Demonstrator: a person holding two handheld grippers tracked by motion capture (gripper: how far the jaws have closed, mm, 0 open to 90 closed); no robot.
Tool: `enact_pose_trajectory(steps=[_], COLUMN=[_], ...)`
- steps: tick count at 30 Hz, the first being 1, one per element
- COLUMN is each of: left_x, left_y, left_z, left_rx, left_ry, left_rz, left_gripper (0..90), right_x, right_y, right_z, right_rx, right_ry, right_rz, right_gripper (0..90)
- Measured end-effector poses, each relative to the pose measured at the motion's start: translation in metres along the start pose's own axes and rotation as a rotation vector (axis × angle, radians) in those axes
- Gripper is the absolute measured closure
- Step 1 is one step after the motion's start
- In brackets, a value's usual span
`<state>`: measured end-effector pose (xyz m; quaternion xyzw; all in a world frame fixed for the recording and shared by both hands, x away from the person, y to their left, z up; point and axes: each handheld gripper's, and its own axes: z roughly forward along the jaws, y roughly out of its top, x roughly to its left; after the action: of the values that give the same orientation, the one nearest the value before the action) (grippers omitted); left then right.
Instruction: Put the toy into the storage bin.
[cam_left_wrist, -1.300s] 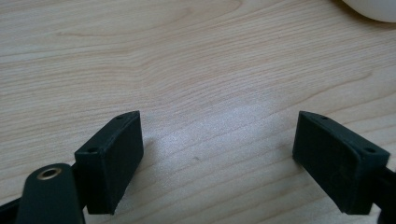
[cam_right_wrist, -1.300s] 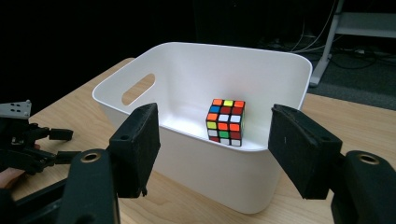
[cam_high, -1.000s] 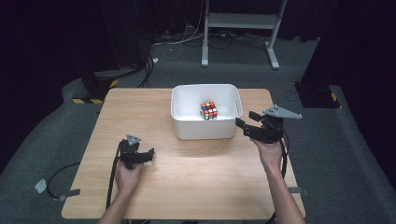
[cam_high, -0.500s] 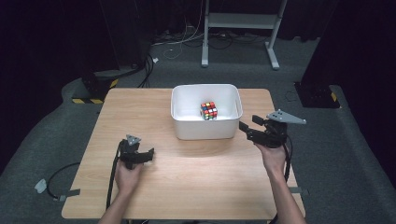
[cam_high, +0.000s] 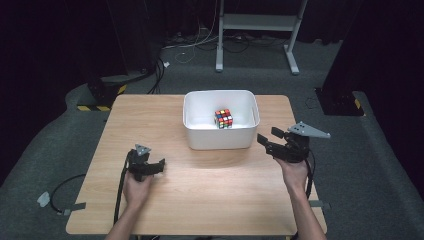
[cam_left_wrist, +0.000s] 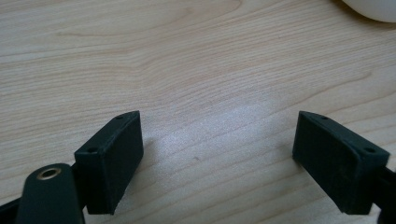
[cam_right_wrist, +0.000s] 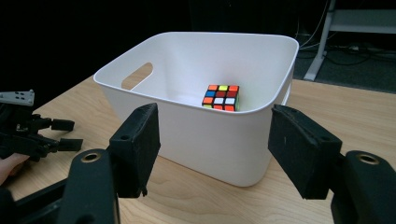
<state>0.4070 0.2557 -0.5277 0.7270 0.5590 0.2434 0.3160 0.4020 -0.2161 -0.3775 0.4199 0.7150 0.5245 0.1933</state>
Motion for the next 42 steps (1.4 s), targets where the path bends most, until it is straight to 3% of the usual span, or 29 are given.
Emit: enact_pose_trajectory(steps=[42], left_x=[0.000], left_y=[0.000], left_z=[0.000], left_rx=[0.000], left_ry=[0.000], left_rz=[0.000], left_gripper=[16.4], right_x=[-0.002], right_y=[-0.031], right_z=[0.004], right_rx=[0.040], right_ry=[-0.035], right_rz=[0.004], right_gripper=[34.2])
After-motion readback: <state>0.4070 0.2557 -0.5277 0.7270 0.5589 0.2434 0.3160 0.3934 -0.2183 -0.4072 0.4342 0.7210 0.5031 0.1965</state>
